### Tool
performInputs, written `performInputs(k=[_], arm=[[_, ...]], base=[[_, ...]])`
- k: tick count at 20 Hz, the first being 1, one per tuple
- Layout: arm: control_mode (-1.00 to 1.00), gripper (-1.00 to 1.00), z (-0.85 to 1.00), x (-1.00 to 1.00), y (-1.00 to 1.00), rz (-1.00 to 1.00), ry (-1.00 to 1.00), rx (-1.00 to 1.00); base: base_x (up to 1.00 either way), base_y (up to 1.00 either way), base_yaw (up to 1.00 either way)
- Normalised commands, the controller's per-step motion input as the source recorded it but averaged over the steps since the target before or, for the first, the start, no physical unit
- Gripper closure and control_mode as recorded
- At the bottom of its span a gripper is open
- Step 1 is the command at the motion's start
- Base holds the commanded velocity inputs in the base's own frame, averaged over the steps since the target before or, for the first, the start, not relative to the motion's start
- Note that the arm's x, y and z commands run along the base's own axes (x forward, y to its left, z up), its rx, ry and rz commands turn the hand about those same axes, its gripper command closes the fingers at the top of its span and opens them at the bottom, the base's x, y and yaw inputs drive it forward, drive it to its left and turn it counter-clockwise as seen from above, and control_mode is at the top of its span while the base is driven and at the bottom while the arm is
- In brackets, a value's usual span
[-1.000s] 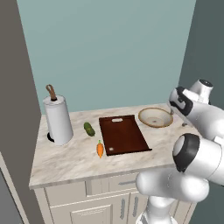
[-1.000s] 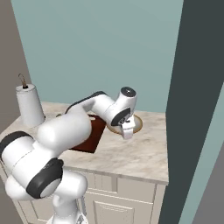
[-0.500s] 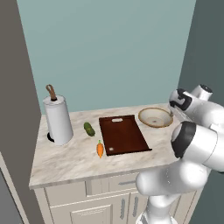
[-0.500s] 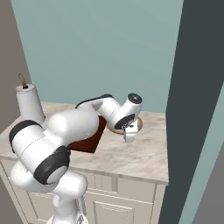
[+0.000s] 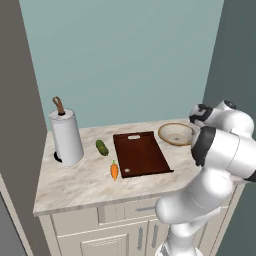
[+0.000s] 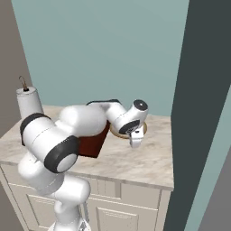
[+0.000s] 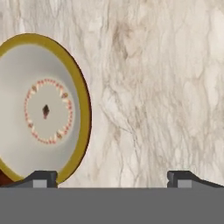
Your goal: Place the two vegetables and bowl onto the tray for setting up a vegetable dip station.
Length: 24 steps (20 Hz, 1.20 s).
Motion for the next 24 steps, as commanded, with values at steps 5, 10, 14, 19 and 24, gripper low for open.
performInputs(k=[5,10,14,19,24], arm=[[-1.00,-1.00,-0.24,0.22,-0.07,0.00,0.00,0.00],[-1.00,-1.00,-0.18,0.25,-0.05,0.00,0.00,0.00],[-1.00,-1.00,-0.13,0.28,0.00,0.00,0.00,0.00],[-1.00,-1.00,-0.11,0.30,-0.02,0.00,0.00,0.00],[-1.00,-1.00,-0.16,0.28,-0.05,0.00,0.03,0.00]], base=[[0.00,0.00,0.00],[0.00,0.00,0.00],[0.00,0.00,0.00],[0.00,0.00,0.00],[0.00,0.00,0.00]])
